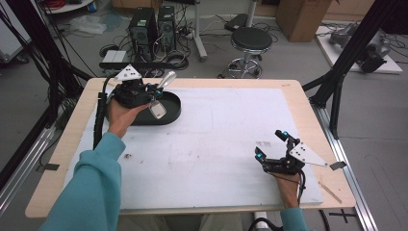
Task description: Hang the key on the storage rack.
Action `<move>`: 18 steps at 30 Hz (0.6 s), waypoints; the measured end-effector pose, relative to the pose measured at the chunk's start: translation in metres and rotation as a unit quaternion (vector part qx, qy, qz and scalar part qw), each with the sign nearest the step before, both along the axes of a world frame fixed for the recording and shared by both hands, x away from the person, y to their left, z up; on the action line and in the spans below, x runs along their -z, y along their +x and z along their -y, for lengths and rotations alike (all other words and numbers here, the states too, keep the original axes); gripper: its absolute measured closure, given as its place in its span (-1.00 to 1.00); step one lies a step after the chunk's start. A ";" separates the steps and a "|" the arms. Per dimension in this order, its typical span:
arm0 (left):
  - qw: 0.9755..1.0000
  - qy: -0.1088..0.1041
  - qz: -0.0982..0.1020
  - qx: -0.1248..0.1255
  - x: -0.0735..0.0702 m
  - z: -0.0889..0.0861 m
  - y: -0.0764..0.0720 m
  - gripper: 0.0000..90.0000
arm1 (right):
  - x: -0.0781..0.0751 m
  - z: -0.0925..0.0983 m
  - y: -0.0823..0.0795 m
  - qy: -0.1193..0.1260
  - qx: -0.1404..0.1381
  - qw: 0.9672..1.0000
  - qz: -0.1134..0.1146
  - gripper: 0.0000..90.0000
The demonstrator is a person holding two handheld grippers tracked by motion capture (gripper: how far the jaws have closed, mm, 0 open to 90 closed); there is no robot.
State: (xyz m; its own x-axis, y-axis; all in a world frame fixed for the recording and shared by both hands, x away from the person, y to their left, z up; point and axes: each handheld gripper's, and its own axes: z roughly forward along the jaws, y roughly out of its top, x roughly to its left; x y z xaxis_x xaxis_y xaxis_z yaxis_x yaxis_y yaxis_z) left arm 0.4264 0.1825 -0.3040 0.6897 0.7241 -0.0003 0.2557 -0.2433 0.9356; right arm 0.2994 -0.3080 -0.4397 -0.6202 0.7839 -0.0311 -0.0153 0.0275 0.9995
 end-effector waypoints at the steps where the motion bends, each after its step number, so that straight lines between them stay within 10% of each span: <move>1: 1.000 0.000 0.000 -0.003 0.000 0.000 0.001 0.65 | 0.001 0.001 0.000 0.001 0.000 1.000 -0.001 -0.99; 18: 0.999 -0.017 -0.010 -0.042 0.013 -0.002 0.018 0.65 | 0.010 0.003 0.003 0.006 0.011 1.000 -0.010 -0.99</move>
State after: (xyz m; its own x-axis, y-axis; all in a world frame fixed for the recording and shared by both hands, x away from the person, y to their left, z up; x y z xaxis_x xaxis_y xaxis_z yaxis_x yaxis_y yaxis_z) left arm 0.4444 0.1841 -0.3170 0.6256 0.7792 -0.0388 0.2922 -0.1879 0.9377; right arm 0.3020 -0.3111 -0.4498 -0.6028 0.7978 -0.0085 0.0059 0.0151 0.9999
